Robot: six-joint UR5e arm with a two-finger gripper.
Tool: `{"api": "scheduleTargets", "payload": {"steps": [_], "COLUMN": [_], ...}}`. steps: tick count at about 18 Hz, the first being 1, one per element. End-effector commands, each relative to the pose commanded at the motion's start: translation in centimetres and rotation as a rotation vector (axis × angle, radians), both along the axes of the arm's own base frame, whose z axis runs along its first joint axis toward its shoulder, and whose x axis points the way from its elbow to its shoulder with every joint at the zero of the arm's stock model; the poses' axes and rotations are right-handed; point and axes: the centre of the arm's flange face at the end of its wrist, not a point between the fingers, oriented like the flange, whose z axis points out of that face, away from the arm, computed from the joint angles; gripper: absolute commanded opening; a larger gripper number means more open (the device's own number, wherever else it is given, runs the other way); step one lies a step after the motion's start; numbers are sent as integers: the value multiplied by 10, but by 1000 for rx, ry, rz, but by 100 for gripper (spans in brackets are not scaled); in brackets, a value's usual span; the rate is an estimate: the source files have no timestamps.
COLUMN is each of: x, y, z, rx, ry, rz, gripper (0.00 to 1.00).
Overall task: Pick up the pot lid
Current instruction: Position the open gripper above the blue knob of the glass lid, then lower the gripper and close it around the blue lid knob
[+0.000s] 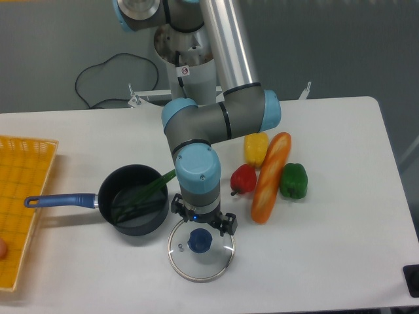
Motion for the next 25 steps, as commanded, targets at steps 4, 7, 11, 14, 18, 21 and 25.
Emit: {"api": "scheduleTargets", "payload": {"steps": [4, 7, 11, 14, 18, 21, 25], "x": [-3, -6, -12, -13, -13, -13, -12], "y": [3, 7, 13, 14, 14, 16, 16], "z": [-8, -11, -13, -14, -18, -21, -22], "rx": [-6, -6, -1, 1, -2, 6, 6], "ry": [-6, -6, -3, -3, -5, -11, -13], "rz": [23, 25, 57, 57, 58, 58, 58], "gripper": [100, 100, 100, 100, 100, 100, 100]}}
